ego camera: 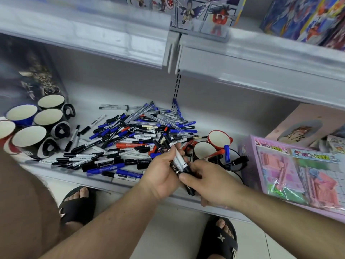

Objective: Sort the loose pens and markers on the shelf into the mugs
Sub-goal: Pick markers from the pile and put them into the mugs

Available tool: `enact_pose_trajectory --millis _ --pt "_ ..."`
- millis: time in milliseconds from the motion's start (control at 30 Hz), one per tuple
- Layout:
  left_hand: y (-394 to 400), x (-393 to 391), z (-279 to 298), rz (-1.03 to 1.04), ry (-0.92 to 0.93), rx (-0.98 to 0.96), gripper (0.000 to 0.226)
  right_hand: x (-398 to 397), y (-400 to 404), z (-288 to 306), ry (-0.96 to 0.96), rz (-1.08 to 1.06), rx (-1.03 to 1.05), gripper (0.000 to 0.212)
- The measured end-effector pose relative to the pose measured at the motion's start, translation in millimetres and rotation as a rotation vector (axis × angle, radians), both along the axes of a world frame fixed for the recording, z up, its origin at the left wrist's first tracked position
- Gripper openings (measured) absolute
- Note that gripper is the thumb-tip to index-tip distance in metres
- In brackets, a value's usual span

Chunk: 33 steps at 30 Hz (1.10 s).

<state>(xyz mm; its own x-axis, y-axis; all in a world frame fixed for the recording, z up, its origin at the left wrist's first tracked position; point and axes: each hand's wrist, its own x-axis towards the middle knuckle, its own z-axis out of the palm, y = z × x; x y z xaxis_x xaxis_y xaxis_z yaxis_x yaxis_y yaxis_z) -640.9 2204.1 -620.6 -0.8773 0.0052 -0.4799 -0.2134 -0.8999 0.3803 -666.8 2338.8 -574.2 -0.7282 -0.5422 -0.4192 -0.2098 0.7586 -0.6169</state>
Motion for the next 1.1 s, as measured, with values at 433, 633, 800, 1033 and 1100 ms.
enact_pose_trajectory --millis 433,633,800,1033,1100 --pt "-8 -8 12 0.097 -0.012 0.069 0.017 -22 27 1 -0.293 -0.279 -0.3 0.015" --pt "-8 -12 7 0.095 0.08 0.121 0.02 -4 12 0 -0.367 -0.4 -0.39 0.023" --pt "-8 -12 11 0.066 0.159 0.129 0.021 4 0 -6 -0.227 -0.304 -0.318 0.012" --pt "-7 -7 8 -0.046 0.065 -0.157 0.023 -1 3 -11 -0.132 -0.279 -0.305 0.015" --pt "-7 -7 4 -0.064 0.064 -0.22 0.02 -9 10 -7 -0.163 -0.288 -0.243 0.018"
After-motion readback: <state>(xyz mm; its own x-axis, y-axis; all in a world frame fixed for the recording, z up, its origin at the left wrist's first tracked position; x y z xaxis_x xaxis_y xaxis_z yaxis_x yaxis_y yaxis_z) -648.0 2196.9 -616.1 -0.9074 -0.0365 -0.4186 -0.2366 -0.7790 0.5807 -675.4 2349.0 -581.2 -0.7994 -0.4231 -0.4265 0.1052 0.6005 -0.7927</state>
